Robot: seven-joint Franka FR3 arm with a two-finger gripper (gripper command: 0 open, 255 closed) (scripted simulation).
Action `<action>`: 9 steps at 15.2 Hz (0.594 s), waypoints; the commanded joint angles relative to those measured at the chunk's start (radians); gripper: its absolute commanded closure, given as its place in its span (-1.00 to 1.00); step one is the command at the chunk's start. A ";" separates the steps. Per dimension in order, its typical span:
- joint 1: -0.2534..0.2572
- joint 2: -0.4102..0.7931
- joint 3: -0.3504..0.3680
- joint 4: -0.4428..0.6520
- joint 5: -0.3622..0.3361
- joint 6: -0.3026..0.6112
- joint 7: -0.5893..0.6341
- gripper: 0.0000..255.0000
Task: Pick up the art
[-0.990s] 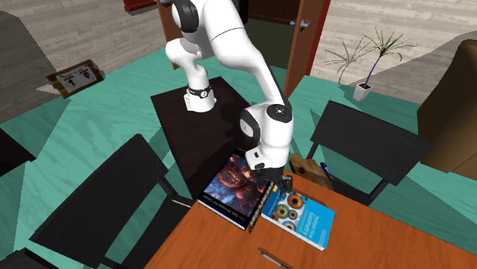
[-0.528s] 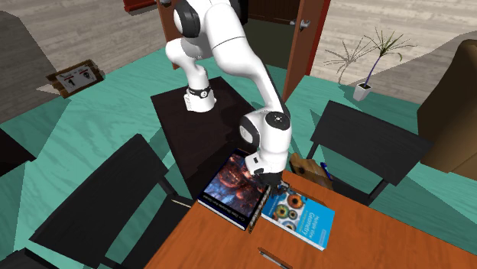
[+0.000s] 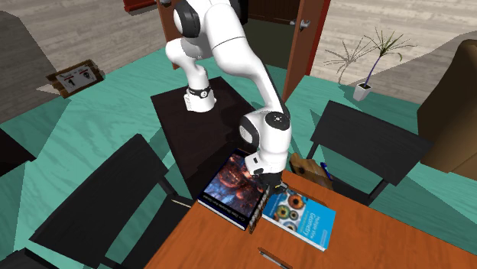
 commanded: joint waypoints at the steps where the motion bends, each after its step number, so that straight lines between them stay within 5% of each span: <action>1: 0.001 -0.012 0.002 -0.003 0.001 -0.007 0.000 1.00; 9: -0.006 -0.091 0.013 -0.012 0.013 -0.079 -0.011 1.00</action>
